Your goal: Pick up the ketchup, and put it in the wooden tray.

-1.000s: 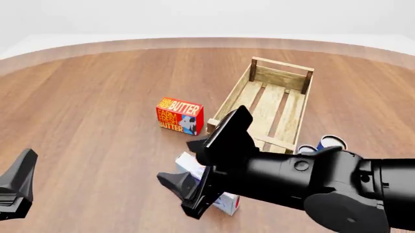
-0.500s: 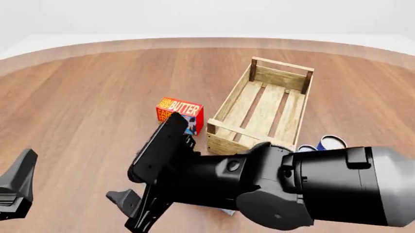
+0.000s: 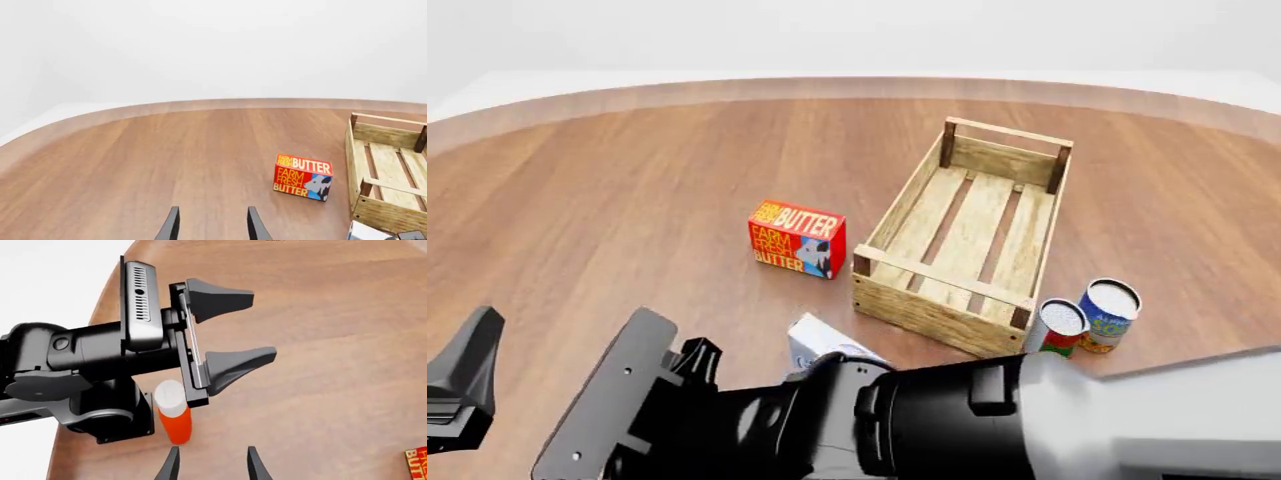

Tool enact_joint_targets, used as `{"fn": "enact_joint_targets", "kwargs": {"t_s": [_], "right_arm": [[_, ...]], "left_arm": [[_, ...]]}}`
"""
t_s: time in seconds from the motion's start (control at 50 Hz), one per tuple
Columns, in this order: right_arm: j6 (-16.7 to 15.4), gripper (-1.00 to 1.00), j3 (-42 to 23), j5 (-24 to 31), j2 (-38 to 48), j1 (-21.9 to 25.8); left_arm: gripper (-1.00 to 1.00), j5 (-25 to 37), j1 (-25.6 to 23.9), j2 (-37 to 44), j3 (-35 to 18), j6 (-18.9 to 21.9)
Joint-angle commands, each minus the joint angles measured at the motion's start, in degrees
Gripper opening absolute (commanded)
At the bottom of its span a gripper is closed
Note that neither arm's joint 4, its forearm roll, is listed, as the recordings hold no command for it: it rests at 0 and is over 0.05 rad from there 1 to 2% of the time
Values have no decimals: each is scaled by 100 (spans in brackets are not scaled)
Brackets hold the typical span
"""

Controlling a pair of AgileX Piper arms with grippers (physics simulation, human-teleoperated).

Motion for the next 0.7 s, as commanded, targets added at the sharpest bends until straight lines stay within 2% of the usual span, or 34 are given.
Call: {"fn": "enact_joint_targets", "kwargs": {"t_s": [0.02, 0.24, 0.28, 0.3, 0.52, 0.7], "right_arm": [[-71, 100, -444, 172, 366, 304], [-216, 100, -816, 293, 743, 388], [-258, 100, -956, 284, 928, 391], [-271, 100, -1267, -21, 1656, 641], [-243, 100, -1404, -52, 1944, 664], [-82, 100, -1345, -206, 2016, 738]], "left_arm": [[100, 0, 0, 0, 0, 0], [100, 0, 0, 0, 0, 0], [100, 0, 0, 0, 0, 0], [100, 0, 0, 0, 0, 0], [100, 0, 0, 0, 0, 0], [100, 0, 0, 0, 0, 0]]}}
